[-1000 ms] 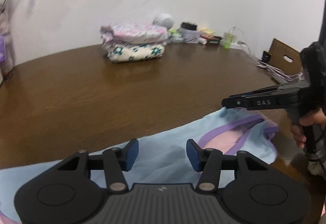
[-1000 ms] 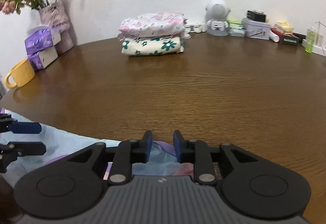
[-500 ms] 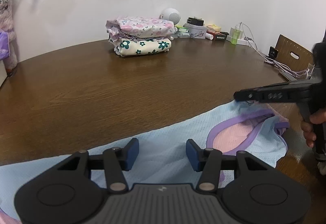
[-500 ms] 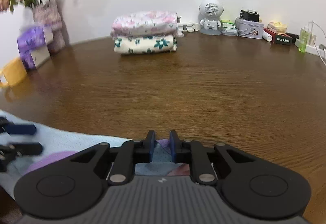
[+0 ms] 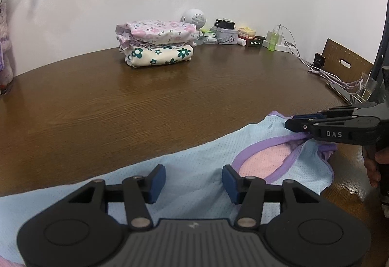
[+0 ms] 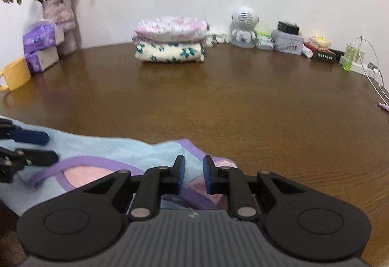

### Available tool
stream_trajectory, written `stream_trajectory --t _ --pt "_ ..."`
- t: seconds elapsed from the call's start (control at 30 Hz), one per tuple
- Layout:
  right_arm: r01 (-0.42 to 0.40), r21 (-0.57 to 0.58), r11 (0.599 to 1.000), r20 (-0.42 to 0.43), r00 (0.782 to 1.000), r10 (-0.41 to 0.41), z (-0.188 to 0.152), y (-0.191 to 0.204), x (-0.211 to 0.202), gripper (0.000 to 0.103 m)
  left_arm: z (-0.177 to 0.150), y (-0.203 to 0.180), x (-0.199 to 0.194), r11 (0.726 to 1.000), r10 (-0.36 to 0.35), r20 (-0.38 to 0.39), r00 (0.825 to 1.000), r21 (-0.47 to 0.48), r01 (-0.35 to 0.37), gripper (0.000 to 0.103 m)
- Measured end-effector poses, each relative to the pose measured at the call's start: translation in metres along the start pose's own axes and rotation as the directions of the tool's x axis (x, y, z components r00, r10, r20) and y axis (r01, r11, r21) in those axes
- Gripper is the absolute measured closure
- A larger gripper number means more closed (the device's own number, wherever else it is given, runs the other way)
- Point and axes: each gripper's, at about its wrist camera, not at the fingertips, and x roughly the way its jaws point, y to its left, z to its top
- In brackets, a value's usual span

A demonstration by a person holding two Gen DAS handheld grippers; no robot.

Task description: Fold clothes

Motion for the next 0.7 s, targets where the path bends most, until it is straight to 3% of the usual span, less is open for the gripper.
stream_trajectory --t 0.17,0.33,0.53,0.7 --pt "0.031 0.016 0.999 0.003 1.0 -0.031 -0.004 -0.004 0.0 0.088 -0.002 0.001 0.0 1.0 -0.002 0.005 1.0 0.002 0.002 0.051" --pt "-0.022 0.063 0.998 0.059 0.998 0.019 -0.003 -0.005 -0.019 0.087 -0.001 0.004 -0.006 1.0 -0.019 0.018 1.0 -0.014 0.019 0.05" --pt "-0.067 0.031 0.997 0.059 0.996 0.065 -0.012 0.007 -0.041 0.087 -0.006 -0.007 -0.019 0.999 -0.044 0.035 0.998 0.023 0.043 0.049" --pt "-0.053 -0.021 0.998 0.046 0.998 0.054 -0.025 0.02 -0.044 0.087 -0.012 -0.011 -0.017 0.999 -0.031 0.02 0.999 0.042 0.03 0.049"
